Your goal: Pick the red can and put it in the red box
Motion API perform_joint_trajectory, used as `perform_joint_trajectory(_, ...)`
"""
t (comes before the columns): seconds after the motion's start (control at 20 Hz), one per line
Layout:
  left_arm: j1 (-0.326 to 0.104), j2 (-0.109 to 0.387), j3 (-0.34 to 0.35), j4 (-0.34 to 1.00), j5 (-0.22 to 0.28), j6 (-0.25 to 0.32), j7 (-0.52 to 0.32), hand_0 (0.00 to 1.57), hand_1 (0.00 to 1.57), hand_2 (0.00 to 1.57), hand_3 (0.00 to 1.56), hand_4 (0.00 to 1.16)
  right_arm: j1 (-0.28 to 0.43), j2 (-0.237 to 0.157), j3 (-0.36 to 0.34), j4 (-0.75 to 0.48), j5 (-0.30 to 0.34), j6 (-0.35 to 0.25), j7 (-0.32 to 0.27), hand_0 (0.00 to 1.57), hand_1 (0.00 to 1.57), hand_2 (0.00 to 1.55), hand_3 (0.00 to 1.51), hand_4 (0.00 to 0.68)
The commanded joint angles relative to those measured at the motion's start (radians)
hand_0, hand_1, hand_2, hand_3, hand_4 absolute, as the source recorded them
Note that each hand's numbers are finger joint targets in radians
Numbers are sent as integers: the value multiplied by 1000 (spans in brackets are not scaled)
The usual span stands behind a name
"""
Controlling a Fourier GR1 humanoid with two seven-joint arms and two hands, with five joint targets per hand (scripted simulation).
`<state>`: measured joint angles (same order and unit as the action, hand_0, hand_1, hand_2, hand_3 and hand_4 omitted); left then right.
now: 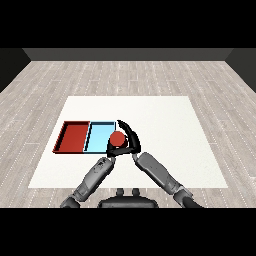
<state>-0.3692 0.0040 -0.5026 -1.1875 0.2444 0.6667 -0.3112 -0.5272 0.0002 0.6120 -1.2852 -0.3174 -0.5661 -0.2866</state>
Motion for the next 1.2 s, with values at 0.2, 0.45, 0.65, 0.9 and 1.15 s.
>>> perform_joint_trajectory(0.2,36,-4,38,-45,-26,-34,42,1571,1571,1571,1507,1144,90,-9,-95,-93,59,53,-12,0,0,0,0,0)
perform_joint_trajectory(0.45,19,-4,100,61,-8,-61,-35,1571,1571,1571,1486,1129,163,-73,-167,-202,58,87,-26,0,0,0,0,0)
perform_joint_trajectory(0.65,50,67,113,-65,-57,-62,24,1571,1571,1571,1481,1140,230,-158,-236,-340,32,127,-8,0,0,0,0,0)
perform_joint_trajectory(0.9,67,192,135,-86,-139,-10,69,1571,1571,1571,1471,1125,388,-271,-308,-438,-7,174,-3,0,0,0,0,0)
perform_joint_trajectory(1.15,18,341,271,21,-110,-102,78,1571,1571,1560,1467,1115,504,-267,-333,-423,3,149,-31,0,0,0,0,0)
